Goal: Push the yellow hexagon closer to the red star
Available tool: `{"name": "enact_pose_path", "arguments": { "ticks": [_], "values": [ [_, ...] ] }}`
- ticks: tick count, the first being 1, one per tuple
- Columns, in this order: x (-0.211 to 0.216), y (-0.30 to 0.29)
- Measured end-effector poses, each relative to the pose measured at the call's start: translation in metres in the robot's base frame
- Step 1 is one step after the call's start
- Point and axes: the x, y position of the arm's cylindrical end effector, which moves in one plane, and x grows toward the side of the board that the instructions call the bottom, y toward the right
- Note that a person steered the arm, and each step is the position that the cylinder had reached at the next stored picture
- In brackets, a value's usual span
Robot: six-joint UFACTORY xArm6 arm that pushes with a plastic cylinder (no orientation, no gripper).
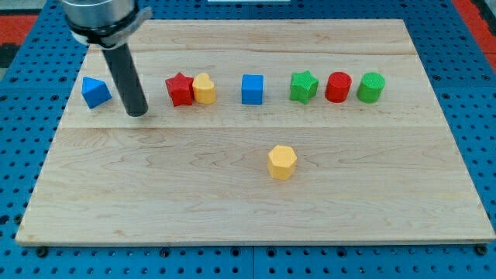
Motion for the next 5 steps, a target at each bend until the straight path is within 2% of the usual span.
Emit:
{"name": "enact_pose_path", "arguments": {
  "ticks": [1, 2, 3, 4, 5],
  "values": [
    [-0.027, 0.017],
    [-0.029, 0.040],
    [-0.010, 0.019],
    [0.039, 0.109],
    [0.045, 0.245]
  ]
}}
